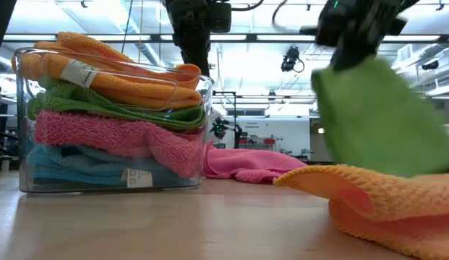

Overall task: Fold microfiber towels
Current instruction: Fold the green towel

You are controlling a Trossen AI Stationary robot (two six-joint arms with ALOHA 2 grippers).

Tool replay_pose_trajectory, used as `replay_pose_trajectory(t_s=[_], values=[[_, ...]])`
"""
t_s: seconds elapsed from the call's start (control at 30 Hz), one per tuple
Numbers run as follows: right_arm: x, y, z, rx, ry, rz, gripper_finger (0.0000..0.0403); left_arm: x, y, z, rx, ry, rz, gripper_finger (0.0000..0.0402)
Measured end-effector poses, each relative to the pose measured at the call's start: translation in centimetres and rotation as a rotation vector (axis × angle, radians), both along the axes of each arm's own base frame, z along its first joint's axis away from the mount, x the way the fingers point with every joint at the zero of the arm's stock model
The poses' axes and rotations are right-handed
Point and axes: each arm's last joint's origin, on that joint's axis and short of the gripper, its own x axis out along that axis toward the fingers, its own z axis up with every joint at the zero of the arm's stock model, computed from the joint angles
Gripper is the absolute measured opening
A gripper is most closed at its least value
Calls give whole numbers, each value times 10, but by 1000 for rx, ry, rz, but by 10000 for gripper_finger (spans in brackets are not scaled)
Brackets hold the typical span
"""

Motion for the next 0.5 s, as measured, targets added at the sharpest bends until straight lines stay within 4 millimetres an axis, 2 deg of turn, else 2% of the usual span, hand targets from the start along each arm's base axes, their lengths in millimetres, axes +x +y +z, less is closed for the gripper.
replay_pose_trajectory(t_s=[0.13,0.23,0.37,0.5], values=[[13,-16,-37,-59,62,20,4,1,0,0,4,-6,-6,31],[18,-28,-54,-60,118,18,4,0,0,0,4,-5,-7,28],[19,-38,-63,-123,145,27,4,0,0,0,4,-4,-7,33],[18,-41,-61,-258,128,77,4,0,0,0,4,-3,-7,38]])
